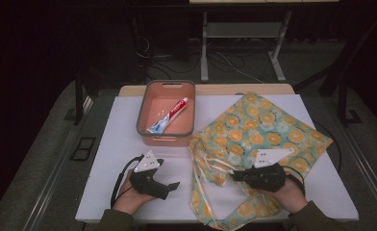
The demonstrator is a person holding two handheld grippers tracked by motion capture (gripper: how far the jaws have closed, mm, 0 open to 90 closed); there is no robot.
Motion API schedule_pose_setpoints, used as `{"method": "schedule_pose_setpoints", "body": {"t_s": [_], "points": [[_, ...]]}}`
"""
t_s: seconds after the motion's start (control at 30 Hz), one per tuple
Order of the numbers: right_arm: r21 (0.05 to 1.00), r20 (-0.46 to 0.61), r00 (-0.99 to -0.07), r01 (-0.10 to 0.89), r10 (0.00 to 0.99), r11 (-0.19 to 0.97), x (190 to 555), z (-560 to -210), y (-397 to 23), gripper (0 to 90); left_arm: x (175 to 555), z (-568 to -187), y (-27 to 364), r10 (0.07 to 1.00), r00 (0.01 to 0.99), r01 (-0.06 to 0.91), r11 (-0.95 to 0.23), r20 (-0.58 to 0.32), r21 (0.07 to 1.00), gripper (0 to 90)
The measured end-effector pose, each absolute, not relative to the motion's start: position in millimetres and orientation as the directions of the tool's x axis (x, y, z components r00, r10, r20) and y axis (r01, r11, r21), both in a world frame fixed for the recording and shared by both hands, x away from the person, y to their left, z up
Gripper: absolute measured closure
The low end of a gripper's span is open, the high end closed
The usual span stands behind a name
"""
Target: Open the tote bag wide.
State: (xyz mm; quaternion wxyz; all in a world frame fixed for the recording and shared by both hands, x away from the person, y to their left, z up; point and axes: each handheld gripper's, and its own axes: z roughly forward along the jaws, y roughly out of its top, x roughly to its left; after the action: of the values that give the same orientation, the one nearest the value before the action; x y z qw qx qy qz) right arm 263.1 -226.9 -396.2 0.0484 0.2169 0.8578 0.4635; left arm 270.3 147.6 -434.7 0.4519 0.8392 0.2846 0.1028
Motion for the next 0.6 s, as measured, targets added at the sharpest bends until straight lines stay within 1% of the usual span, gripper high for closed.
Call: {"method": "schedule_pose_setpoints", "body": {"t_s": [0.07,0.1,0.17,0.23,0.27,0.33,0.53,0.57,0.6], "points": [[0.819,0.117,-0.895,0.332,0.43,0.467,266,-395,-231,88.3,270,-435,148,0.571,0.817,0.385,-0.428,-0.085,0.818,0.5],[0.824,0.112,-0.879,0.343,0.463,0.451,271,-392,-240,88.3,270,-435,148,0.571,0.816,0.385,-0.429,-0.085,0.817,0.5],[0.828,0.106,-0.872,0.343,0.478,0.444,274,-391,-245,88.3,271,-435,148,0.57,0.817,0.385,-0.431,-0.084,0.816,0.5],[0.832,0.107,-0.852,0.359,0.512,0.422,280,-389,-256,88.3,270,-435,147,0.57,0.817,0.386,-0.431,-0.085,0.816,0.5],[0.834,0.103,-0.83,0.372,0.548,0.407,287,-387,-266,88.3,270,-435,147,0.57,0.817,0.387,-0.43,-0.086,0.816,0.5],[0.835,0.094,-0.808,0.382,0.581,0.396,293,-386,-276,88.3,270,-435,147,0.569,0.818,0.386,-0.432,-0.086,0.815,0.5],[0.83,0.065,-0.74,0.412,0.67,0.375,312,-388,-303,88.3,271,-436,146,0.57,0.817,0.388,-0.431,-0.087,0.815,0.5],[0.83,0.065,-0.74,0.412,0.67,0.375,312,-388,-303,88.3,271,-436,146,0.571,0.816,0.389,-0.431,-0.088,0.814,0.5],[0.825,0.064,-0.717,0.429,0.694,0.367,317,-391,-311,88.3,271,-436,146,0.572,0.816,0.39,-0.431,-0.088,0.814,0.5]]}}
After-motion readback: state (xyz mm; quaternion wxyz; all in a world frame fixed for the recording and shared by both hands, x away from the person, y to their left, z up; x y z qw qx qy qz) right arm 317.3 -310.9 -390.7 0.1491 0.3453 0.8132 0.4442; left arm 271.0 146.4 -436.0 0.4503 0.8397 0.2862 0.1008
